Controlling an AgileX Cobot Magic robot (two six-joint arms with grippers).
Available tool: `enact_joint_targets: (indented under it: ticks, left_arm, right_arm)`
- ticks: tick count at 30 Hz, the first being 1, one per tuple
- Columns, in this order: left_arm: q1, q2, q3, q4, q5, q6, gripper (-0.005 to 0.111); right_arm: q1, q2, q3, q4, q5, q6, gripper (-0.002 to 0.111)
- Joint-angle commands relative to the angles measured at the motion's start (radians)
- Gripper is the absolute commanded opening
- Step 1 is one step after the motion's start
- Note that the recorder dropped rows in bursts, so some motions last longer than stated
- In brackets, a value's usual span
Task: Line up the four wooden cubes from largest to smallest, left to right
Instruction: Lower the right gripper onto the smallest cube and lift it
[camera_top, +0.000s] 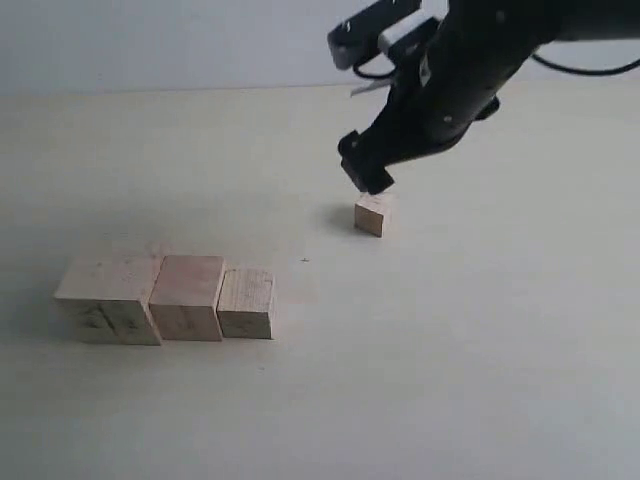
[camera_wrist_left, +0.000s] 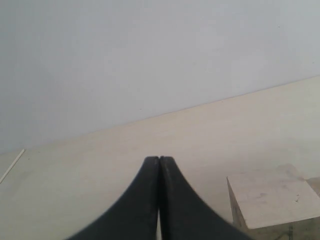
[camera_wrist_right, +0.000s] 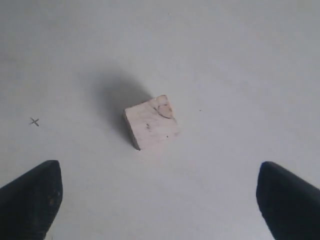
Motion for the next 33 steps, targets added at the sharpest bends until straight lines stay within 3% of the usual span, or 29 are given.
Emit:
enact_joint_targets:
  ticks: [1, 11, 14, 19, 33]
  left_arm:
    - [0.002, -0.007, 0.0, -0.004, -0.004, -0.005, 0.0]
    - [0.002, -0.007, 0.0, -0.004, -0.004, -0.005, 0.0]
    - [0.002, -0.007, 0.0, -0.004, -0.004, -0.005, 0.0]
    - [0.002, -0.007, 0.0, -0.004, -0.004, -0.005, 0.0]
    - [0.002, -0.007, 0.0, -0.004, -0.004, -0.005, 0.0]
  right_arm:
    - [-0.003, 0.104, 0.005, -0.009, -0.105, 0.01, 0.1]
    - [-0.017, 0.274, 0.003, -0.084, -0.206, 0.012, 0.095]
    - [-0.032, 0.282, 0.003, -0.084, -0.203, 0.01, 0.07]
    - [-0.03, 0.23, 0.003, -0.079, -0.167, 0.01, 0.0]
    - [-0.03, -0.064, 0.005, -0.048, -0.043, -0.014, 0.001]
